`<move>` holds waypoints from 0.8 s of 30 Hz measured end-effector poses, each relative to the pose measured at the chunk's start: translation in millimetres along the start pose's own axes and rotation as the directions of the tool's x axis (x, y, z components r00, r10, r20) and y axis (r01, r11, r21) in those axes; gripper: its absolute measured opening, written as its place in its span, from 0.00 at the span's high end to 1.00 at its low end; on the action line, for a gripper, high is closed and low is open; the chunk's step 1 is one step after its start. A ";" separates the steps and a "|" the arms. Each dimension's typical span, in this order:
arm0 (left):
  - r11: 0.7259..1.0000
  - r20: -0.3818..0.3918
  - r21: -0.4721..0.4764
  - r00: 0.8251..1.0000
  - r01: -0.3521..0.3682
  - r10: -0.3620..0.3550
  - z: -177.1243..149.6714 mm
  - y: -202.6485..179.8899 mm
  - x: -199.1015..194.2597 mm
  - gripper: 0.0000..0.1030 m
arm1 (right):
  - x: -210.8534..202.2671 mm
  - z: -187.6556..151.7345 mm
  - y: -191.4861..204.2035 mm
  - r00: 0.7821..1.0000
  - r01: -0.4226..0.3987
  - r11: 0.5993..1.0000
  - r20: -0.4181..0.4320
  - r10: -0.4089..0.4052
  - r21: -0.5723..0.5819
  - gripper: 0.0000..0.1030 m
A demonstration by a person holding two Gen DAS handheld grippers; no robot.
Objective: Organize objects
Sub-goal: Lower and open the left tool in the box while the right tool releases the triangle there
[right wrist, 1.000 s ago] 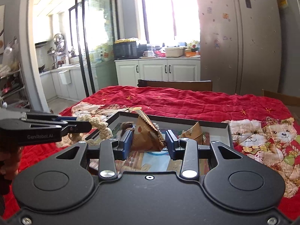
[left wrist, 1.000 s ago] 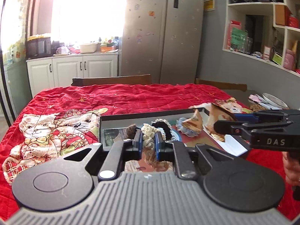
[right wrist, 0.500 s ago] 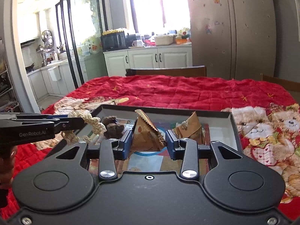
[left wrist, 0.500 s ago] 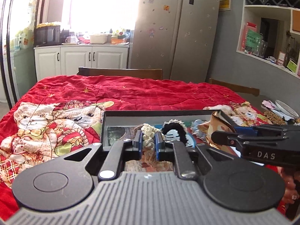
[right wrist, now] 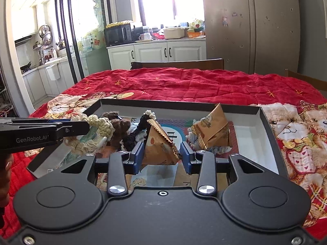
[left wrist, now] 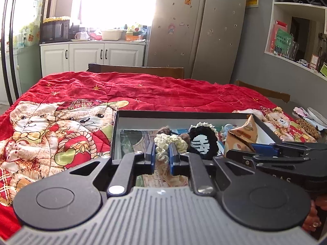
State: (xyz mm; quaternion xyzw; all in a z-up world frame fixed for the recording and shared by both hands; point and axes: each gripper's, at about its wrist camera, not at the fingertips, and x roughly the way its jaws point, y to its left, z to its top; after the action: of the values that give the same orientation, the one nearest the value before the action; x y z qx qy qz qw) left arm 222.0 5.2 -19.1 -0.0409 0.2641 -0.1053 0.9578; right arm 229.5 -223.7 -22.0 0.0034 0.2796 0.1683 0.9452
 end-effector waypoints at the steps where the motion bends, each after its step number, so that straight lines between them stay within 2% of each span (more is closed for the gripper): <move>1: 1.000 -0.002 -0.001 1.000 -0.003 0.003 -0.5 0.6 1.1 0.84 | 1.8 -0.8 0.4 1.000 0.002 1.000 -0.002 -0.002 0.000 0.64; 24: 0.999 -0.045 0.015 0.998 -0.033 0.034 -8.4 0.9 20.3 0.84 | 14.4 -3.2 -0.3 1.000 0.010 1.000 -0.017 -0.010 0.003 0.64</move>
State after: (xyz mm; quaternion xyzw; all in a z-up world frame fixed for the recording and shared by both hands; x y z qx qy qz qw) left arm 234.9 1.3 -36.6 -0.0275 0.2854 -0.0919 0.9536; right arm 239.2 -219.6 -32.4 0.0019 0.2880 0.1631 0.9436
